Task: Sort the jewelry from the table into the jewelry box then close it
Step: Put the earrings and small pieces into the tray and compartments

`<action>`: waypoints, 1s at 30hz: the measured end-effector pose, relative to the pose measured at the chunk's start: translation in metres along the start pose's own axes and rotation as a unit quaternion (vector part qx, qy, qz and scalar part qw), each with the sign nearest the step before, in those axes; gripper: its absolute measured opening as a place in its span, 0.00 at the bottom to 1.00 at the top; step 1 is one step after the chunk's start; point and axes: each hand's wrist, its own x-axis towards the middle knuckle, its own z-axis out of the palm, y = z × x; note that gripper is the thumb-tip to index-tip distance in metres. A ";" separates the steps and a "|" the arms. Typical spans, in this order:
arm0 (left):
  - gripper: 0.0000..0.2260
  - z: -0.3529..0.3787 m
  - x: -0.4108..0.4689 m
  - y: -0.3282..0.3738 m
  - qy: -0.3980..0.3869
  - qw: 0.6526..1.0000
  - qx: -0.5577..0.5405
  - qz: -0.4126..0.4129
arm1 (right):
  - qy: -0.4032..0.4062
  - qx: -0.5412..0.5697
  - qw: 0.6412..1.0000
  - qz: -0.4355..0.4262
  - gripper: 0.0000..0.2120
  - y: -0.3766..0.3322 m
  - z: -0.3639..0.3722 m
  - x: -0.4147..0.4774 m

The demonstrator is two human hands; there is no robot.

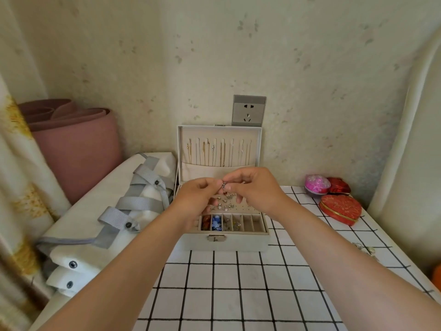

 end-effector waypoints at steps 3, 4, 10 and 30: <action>0.06 -0.001 0.002 0.003 0.016 0.998 0.033 0.041 | 0.030 0.026 0.999 0.013 0.07 -0.003 0.002 0.003; 0.06 -0.001 0.003 0.003 0.028 0.997 0.047 0.055 | 0.043 0.030 0.998 0.018 0.06 -0.003 0.002 0.005; 0.03 0.000 0.009 0.003 0.078 0.990 0.057 0.105 | 0.034 0.005 0.999 0.030 0.07 -0.005 0.003 0.013; 0.16 -0.001 0.029 -0.048 -0.040 0.799 0.528 0.285 | 0.066 -0.307 0.949 0.034 0.03 0.055 -0.006 0.020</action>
